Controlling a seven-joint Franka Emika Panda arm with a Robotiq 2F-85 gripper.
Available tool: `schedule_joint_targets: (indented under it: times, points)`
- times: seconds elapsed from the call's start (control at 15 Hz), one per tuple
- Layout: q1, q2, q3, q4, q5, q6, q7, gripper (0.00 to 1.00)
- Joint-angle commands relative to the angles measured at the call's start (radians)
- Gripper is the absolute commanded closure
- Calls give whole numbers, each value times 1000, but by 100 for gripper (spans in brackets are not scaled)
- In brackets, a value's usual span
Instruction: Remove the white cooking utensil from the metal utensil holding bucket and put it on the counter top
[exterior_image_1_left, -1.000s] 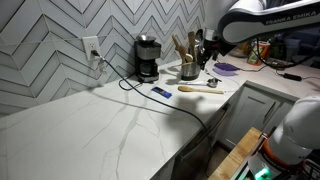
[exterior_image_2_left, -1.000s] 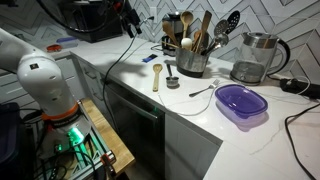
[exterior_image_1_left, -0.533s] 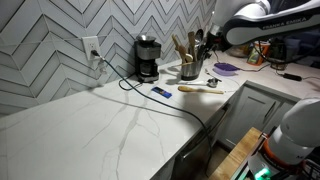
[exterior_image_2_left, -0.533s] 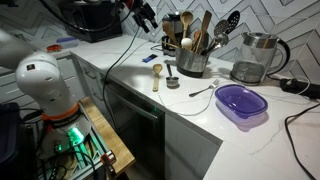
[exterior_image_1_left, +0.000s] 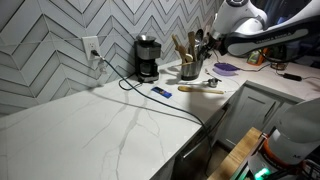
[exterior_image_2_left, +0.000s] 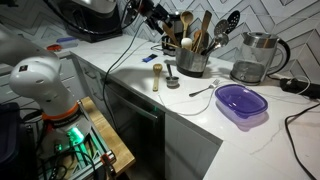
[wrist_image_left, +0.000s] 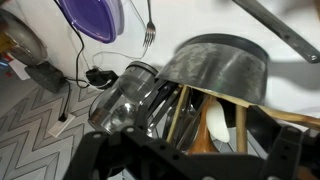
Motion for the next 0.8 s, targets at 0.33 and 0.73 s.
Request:
schedule_joint_targets:
  times: [0.33, 0.73]
  points:
    - [-5, 107, -5, 41, -242, 7, 274, 0]
    - [-2, 132, -5, 61, -254, 7, 297, 0]
